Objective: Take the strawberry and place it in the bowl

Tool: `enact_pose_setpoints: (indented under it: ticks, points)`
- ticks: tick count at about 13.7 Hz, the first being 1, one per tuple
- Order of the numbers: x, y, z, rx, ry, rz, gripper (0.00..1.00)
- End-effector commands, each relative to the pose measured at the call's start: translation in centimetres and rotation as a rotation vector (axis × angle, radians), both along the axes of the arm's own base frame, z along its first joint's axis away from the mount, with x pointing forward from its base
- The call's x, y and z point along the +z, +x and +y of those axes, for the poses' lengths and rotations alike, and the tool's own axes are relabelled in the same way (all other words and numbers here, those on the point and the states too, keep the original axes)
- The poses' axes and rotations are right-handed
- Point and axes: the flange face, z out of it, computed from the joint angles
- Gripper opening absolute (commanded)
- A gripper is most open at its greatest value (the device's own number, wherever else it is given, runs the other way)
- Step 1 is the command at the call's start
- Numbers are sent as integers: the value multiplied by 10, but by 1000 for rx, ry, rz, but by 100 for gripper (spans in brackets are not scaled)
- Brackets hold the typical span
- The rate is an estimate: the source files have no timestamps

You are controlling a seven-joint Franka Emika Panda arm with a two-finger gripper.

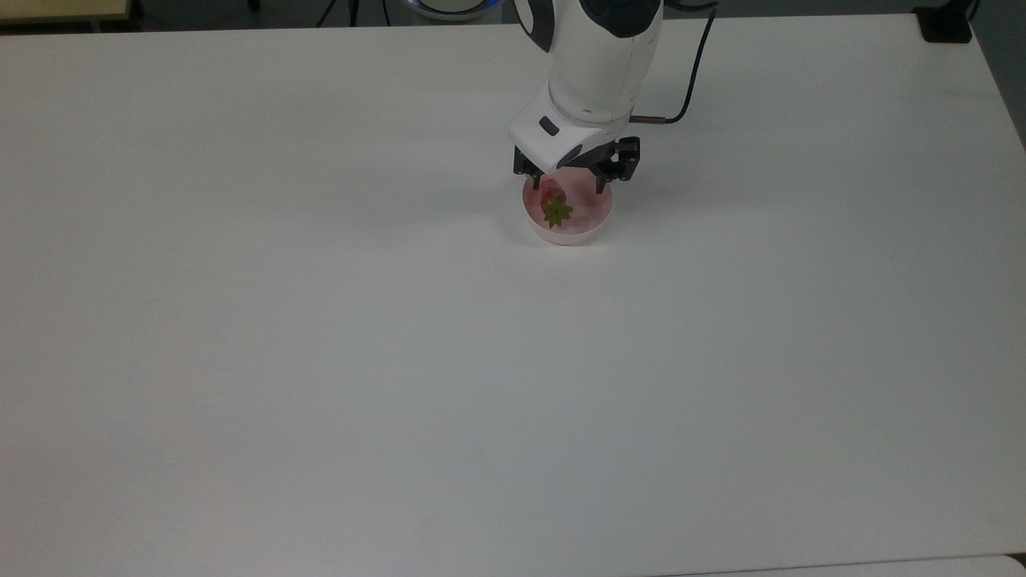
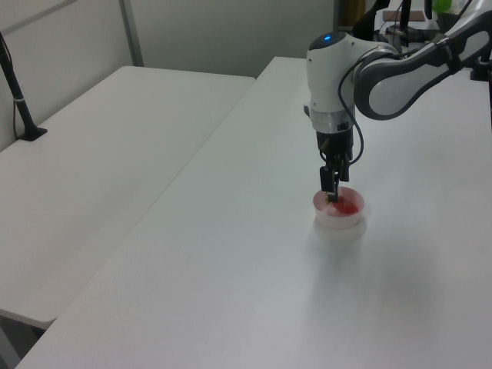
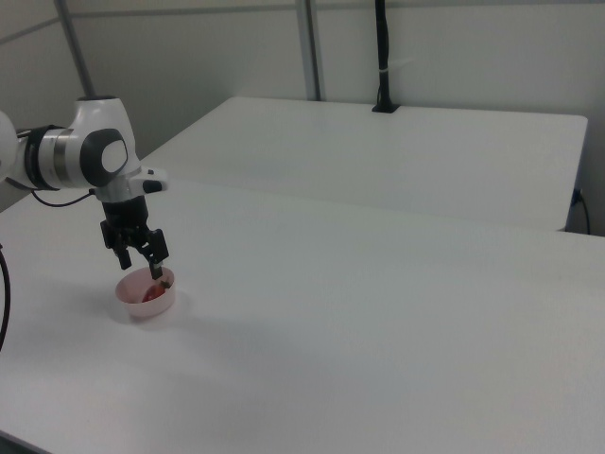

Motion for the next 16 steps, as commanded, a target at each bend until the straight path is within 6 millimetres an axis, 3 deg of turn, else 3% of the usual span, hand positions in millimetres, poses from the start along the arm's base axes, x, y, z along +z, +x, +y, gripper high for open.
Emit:
enact_pose_setpoints:
  ticks: [1, 7, 9, 13, 16]
  points:
    - [14, 2, -1, -18, -12, -31, 100]
    - [134, -10, -59, -111, -28, -102, 100]
    - [163, -18, -72, -139, -31, -128, 100]
    - [221, -45, -118, -226, -39, -171, 100]
    - [241, -62, -149, -272, -40, -152, 100]
